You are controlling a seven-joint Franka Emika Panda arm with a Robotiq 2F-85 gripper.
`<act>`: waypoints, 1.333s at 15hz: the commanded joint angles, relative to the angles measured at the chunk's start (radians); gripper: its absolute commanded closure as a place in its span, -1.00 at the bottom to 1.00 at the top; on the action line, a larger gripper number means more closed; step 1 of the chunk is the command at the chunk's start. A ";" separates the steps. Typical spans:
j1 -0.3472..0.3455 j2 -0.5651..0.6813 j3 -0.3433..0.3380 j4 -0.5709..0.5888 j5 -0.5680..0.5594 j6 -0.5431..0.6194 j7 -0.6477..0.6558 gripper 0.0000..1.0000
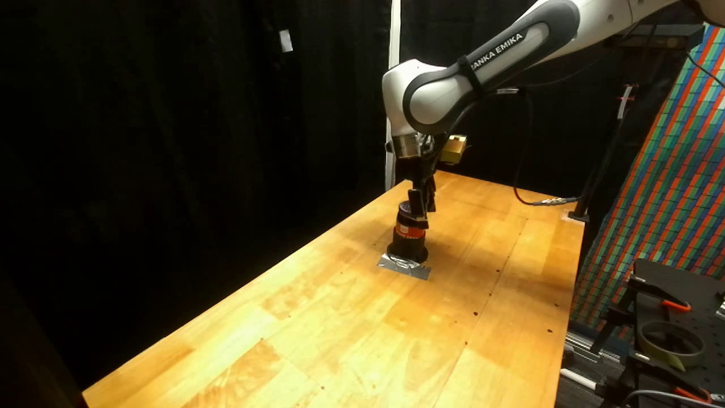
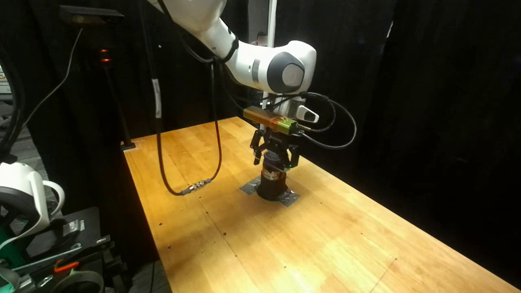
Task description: Put the elastic around the bottle
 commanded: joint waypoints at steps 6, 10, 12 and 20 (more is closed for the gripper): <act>-0.016 -0.328 -0.018 -0.473 -0.053 0.250 0.024 -1.00; -0.035 -0.415 -0.016 -0.670 -0.046 0.523 0.007 -1.00; -0.039 -0.461 -0.020 -0.773 -0.056 0.708 0.008 -0.71; -0.090 -0.483 0.010 -1.114 -0.037 1.390 -0.047 0.61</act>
